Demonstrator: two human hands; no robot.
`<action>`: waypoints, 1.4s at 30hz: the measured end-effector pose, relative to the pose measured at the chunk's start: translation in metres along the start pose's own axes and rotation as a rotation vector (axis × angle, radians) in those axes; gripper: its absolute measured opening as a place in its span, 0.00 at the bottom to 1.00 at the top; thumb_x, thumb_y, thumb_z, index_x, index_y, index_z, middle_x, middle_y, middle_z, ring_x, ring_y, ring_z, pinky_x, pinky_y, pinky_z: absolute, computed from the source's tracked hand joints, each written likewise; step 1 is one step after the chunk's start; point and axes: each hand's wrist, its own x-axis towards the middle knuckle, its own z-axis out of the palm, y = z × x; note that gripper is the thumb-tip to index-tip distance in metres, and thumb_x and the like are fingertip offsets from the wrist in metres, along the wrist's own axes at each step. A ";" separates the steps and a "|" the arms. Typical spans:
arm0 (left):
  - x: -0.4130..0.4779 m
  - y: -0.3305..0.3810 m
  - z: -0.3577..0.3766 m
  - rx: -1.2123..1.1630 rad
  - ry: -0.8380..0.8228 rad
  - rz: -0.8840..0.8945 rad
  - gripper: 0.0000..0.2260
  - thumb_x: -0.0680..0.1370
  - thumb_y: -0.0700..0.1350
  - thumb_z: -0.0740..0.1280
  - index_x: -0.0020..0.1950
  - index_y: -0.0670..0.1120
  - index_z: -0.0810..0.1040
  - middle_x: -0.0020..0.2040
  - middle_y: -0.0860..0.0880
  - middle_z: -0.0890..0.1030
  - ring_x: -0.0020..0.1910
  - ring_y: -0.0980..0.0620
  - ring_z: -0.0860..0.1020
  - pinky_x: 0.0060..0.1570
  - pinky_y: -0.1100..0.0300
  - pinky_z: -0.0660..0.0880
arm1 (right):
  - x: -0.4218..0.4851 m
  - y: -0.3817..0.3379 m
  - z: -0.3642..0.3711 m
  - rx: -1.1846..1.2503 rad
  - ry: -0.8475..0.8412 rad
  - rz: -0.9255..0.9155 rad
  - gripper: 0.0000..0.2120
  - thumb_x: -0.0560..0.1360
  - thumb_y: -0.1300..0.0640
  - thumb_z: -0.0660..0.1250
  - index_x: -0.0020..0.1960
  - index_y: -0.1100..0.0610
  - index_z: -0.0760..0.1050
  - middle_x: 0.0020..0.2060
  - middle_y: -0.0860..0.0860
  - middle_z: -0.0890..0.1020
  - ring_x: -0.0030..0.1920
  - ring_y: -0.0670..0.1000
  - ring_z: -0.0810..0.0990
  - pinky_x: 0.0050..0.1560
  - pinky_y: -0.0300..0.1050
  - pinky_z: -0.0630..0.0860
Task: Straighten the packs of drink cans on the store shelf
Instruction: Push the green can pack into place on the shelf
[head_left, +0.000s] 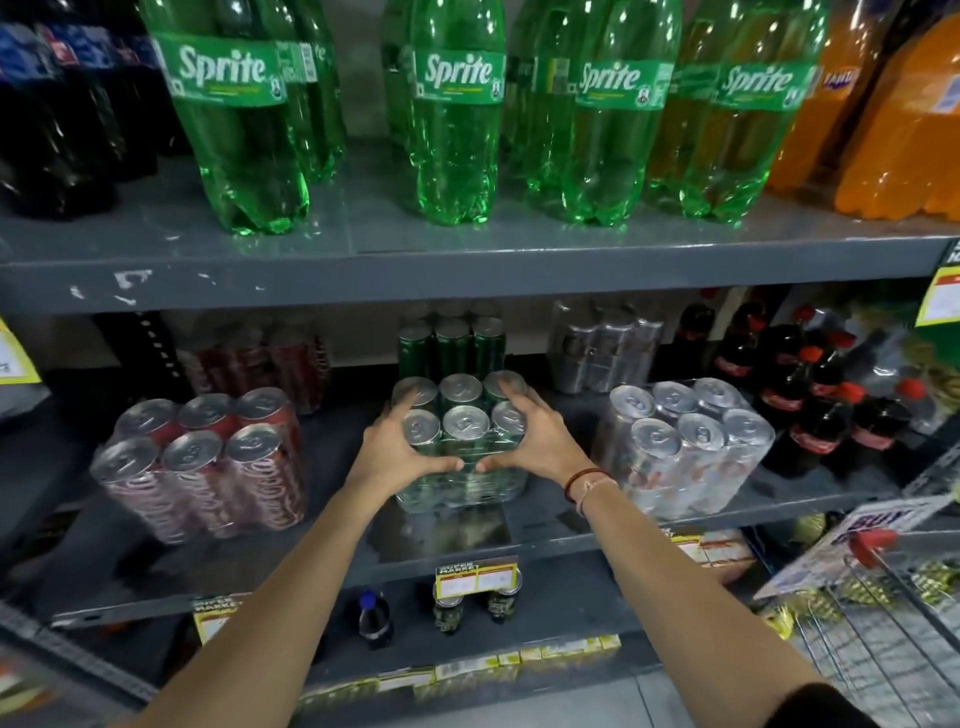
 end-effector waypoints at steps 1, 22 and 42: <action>-0.003 -0.001 0.002 0.001 -0.002 -0.004 0.51 0.50 0.63 0.79 0.71 0.60 0.63 0.69 0.50 0.72 0.68 0.47 0.70 0.66 0.49 0.70 | -0.002 0.001 -0.001 -0.004 -0.005 -0.003 0.57 0.55 0.46 0.82 0.76 0.48 0.56 0.76 0.56 0.58 0.77 0.53 0.52 0.75 0.48 0.55; -0.040 -0.005 0.012 0.006 -0.026 0.028 0.50 0.55 0.60 0.79 0.73 0.60 0.58 0.72 0.50 0.67 0.70 0.45 0.66 0.67 0.46 0.68 | -0.049 0.002 -0.005 -0.015 -0.001 0.017 0.56 0.56 0.47 0.82 0.76 0.45 0.55 0.76 0.55 0.57 0.76 0.52 0.58 0.70 0.39 0.53; -0.040 -0.009 0.016 0.016 -0.026 0.013 0.52 0.54 0.63 0.77 0.73 0.61 0.57 0.74 0.46 0.64 0.71 0.43 0.63 0.67 0.42 0.67 | -0.054 0.000 -0.006 0.000 0.007 0.035 0.54 0.57 0.50 0.82 0.76 0.46 0.56 0.77 0.53 0.58 0.76 0.51 0.56 0.70 0.39 0.54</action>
